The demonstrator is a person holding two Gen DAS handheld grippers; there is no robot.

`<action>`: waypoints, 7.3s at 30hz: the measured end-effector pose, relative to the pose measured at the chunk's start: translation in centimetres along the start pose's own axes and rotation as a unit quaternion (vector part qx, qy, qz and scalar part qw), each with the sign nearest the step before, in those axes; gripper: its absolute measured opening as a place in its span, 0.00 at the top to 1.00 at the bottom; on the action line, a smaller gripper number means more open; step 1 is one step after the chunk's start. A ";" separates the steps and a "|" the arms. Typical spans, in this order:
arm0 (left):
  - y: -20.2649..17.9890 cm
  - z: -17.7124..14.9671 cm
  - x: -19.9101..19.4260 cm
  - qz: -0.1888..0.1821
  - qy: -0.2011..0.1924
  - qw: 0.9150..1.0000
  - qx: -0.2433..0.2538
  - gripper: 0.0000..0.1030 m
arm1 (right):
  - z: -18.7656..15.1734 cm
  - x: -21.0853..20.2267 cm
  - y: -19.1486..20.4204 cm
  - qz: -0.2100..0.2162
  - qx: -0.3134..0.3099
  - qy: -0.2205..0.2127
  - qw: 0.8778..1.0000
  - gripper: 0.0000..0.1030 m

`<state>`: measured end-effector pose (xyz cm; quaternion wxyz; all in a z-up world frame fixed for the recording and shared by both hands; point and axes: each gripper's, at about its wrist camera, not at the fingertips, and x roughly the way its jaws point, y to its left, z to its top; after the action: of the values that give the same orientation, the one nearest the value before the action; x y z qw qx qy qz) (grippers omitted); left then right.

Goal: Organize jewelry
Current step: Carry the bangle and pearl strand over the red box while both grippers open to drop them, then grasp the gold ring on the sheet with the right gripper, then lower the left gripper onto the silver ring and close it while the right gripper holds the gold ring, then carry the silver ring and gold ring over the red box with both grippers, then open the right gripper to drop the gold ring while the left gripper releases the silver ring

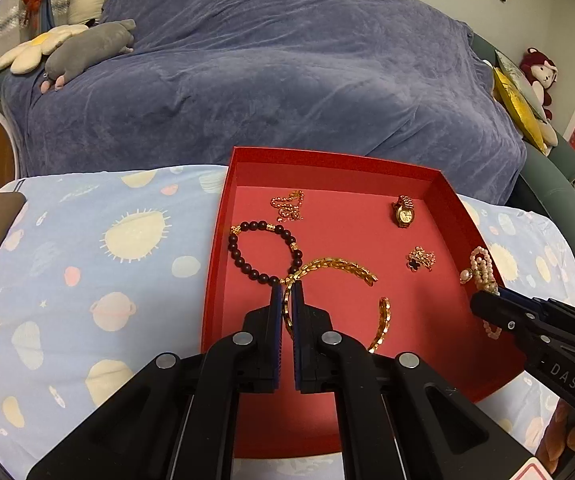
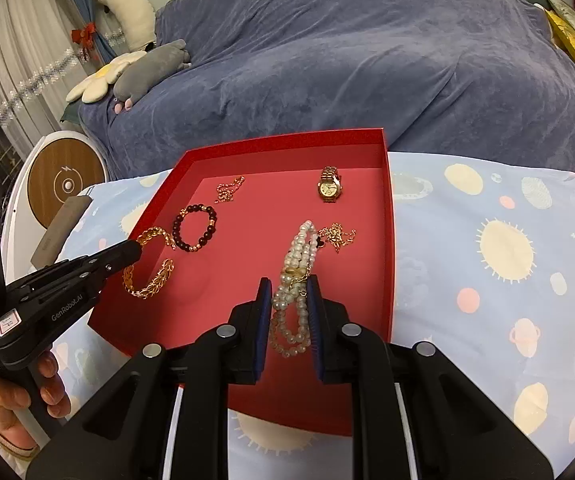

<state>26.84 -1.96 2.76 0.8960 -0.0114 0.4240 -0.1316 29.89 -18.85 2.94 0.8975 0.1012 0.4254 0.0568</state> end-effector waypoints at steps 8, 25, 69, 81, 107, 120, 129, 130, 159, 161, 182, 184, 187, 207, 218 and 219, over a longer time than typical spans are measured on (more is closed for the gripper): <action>0.6 0.3 1.8 0.014 0.001 1.000 -0.001 0.97 | 0.3 2.2 -0.2 -0.016 -0.005 0.009 1.000 0.83; 0.8 0.2 -2.9 0.018 -0.036 0.999 -0.014 0.66 | -1.3 -5.1 -2.1 -0.017 0.019 -0.037 0.999 0.62; -2.8 -18.7 -11.9 -0.024 0.013 0.999 -0.018 0.47 | -22.1 -13.4 -4.5 -0.116 0.059 0.017 0.991 0.68; -3.3 -18.9 -11.3 -0.029 0.021 0.999 -0.019 0.45 | -22.2 -12.9 -4.1 -0.135 0.047 0.015 0.990 0.82; -7.4 -17.0 -6.6 -0.046 0.021 0.999 0.009 0.44 | -20.1 -12.4 -0.6 -0.066 0.050 -0.008 0.997 0.82; -6.9 -17.0 -6.2 0.005 0.014 0.999 0.033 0.76 | -19.8 -12.4 -0.1 -0.055 0.056 -0.011 0.997 0.82; -7.4 -17.1 -6.8 -0.028 0.022 0.999 0.022 0.73 | -19.8 -12.3 0.6 -0.050 0.053 -0.011 0.997 0.82; -7.8 -17.2 -6.7 -0.025 0.024 0.999 0.031 0.73 | -19.8 -12.3 0.6 -0.050 0.053 -0.011 0.997 0.82; -6.0 -15.4 -11.5 -0.050 -0.016 0.998 0.018 0.80 | -18.2 -13.1 3.0 -0.020 0.044 -0.034 0.998 0.82; -5.7 -14.8 -12.2 -0.053 -0.022 0.998 0.017 0.80 | -17.7 -13.1 3.4 -0.010 0.042 -0.034 0.999 0.82; -1.0 -2.7 -6.6 -0.025 -0.057 0.998 0.008 0.80 | -3.0 -7.3 2.1 0.003 0.006 -0.073 0.997 0.82; -0.9 -2.2 -5.5 -0.019 -0.055 0.998 0.014 0.80 | -2.7 -6.0 1.5 0.001 0.011 -0.063 0.998 0.82; -1.1 -2.3 -4.1 -0.016 -0.043 0.999 0.025 0.80 | -2.3 -4.3 0.9 -0.010 0.008 -0.052 0.999 0.82; -5.3 -0.6 1.4 -0.047 -0.024 0.997 0.053 0.80 | -1.9 -0.1 0.8 -0.019 -0.012 -0.015 1.000 0.82; -4.0 0.1 4.0 -0.050 0.001 0.997 0.055 0.80 | 0.4 2.5 1.8 -0.009 -0.022 -0.018 1.000 0.82; -3.9 0.1 4.2 -0.050 0.005 0.997 0.056 0.80 | 0.5 2.9 1.8 -0.008 -0.021 -0.016 1.000 0.82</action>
<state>28.60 -6.74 0.12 0.8853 0.0186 0.4194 -0.2001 32.12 -16.59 1.50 0.9066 0.0796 0.4104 0.0570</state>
